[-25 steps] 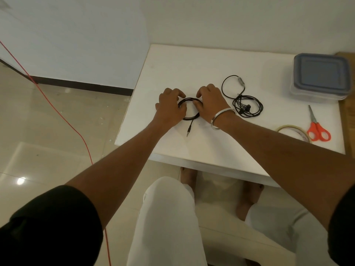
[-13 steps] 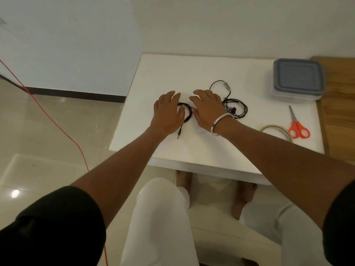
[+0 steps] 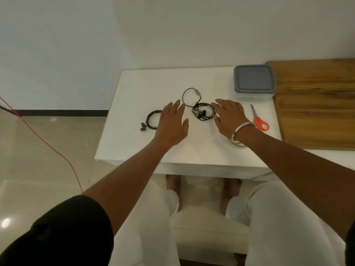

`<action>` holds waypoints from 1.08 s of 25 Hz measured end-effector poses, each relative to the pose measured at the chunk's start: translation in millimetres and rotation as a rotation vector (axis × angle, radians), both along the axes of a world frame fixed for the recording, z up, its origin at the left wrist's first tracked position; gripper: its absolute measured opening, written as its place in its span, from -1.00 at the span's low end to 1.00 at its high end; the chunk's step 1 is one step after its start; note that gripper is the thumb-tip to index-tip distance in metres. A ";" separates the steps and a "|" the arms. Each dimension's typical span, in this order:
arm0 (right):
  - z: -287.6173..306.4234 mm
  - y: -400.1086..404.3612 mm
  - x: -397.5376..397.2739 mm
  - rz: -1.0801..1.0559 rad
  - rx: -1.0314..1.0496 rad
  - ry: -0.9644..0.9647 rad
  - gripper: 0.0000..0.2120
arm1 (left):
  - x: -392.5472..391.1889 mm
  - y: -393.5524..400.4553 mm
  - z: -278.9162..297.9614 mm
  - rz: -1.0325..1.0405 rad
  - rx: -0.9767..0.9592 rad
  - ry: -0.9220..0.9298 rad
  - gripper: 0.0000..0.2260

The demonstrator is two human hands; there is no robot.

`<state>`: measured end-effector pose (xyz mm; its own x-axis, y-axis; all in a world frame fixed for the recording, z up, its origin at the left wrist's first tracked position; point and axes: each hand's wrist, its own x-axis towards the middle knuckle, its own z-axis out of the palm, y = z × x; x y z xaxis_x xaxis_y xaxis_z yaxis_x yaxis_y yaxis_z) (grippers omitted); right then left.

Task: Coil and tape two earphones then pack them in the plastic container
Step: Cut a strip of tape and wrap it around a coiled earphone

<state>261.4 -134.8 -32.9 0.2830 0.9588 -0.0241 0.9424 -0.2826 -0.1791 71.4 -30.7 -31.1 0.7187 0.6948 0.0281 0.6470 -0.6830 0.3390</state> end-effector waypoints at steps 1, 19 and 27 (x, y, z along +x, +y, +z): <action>1.3 -11.0 8.1 -0.023 -0.014 0.002 -0.55 | 4.2 -7.1 0.3 -0.019 0.000 0.000 -0.50; -10.6 -123.4 49.0 -0.272 -0.029 0.042 -0.69 | 68.3 -117.8 -9.7 -0.241 -0.187 -0.065 -0.61; -16.0 -120.4 54.0 -0.321 0.060 0.140 -0.70 | 84.3 -124.9 -11.6 -0.330 -0.104 -0.022 -0.78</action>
